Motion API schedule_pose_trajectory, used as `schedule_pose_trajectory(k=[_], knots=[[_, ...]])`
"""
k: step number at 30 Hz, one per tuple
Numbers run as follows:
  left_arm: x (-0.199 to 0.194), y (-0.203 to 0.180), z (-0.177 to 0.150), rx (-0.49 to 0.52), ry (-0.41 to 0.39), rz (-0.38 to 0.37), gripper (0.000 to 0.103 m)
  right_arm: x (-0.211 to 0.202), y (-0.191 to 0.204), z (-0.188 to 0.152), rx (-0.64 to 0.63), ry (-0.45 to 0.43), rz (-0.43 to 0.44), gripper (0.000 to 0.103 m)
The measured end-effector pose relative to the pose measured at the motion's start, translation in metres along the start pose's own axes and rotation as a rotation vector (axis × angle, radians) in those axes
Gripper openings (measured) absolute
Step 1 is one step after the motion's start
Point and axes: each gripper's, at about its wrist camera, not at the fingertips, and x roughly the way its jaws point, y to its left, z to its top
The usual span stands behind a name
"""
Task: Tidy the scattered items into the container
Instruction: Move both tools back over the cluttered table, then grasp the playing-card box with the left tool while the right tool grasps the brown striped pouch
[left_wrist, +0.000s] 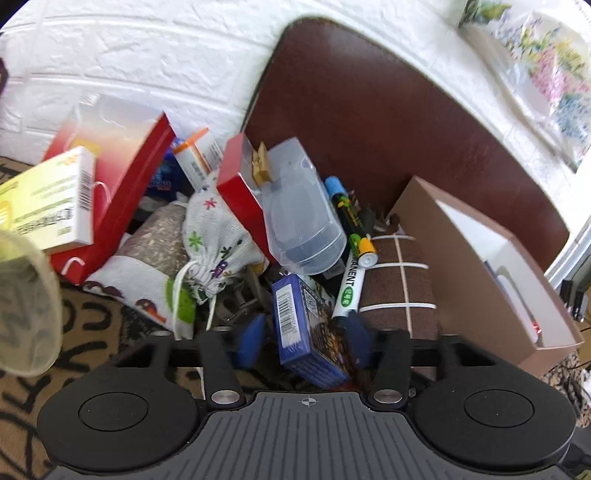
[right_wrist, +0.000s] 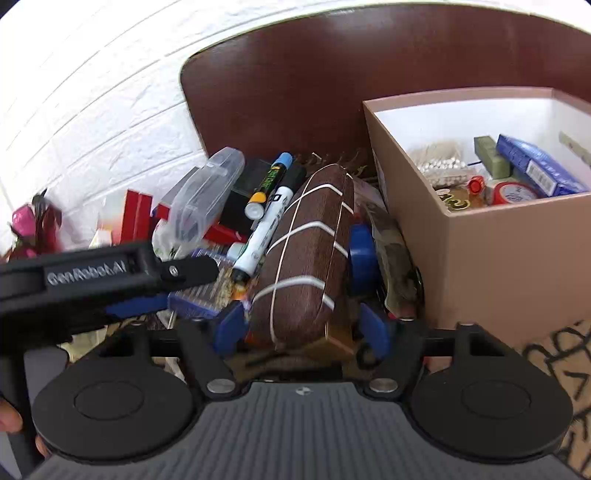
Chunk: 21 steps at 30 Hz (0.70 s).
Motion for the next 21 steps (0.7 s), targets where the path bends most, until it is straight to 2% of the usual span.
schedule_pose_trajectory(k=[1, 2, 3, 4, 9, 14, 17, 21], knots=[[0.003, 0.002, 0.0, -0.005, 0.008, 0.007, 0.029, 0.003, -0.002, 0.001, 0.023, 0.002, 0.004, 0.064], [0.004, 0.004, -0.001, -0.014, 0.012, 0.002, 0.027, 0.004, -0.003, 0.001, 0.039, 0.001, 0.005, 0.064], [0.002, 0.005, -0.002, -0.017, 0.014, -0.004, 0.026, 0.004, -0.003, 0.001, 0.038, 0.002, 0.019, 0.052], [-0.002, 0.005, -0.004, -0.009, 0.015, -0.006, 0.026, 0.003, -0.003, 0.0, 0.03, 0.001, 0.032, 0.051], [-0.037, 0.003, -0.025, 0.029, 0.015, -0.012, 0.02, -0.012, 0.01, -0.009, -0.044, 0.014, 0.027, 0.047], [-0.083, 0.02, -0.059, -0.009, 0.065, -0.013, 0.017, -0.045, 0.013, -0.038, -0.046, 0.099, 0.089, 0.045], [-0.109, 0.029, -0.082, -0.054, 0.093, -0.026, 0.015, -0.069, 0.008, -0.063, 0.008, 0.154, 0.123, 0.044], [-0.145, 0.036, -0.111, -0.029, 0.123, -0.018, 0.014, -0.107, 0.0, -0.09, 0.09, 0.215, 0.195, 0.044]])
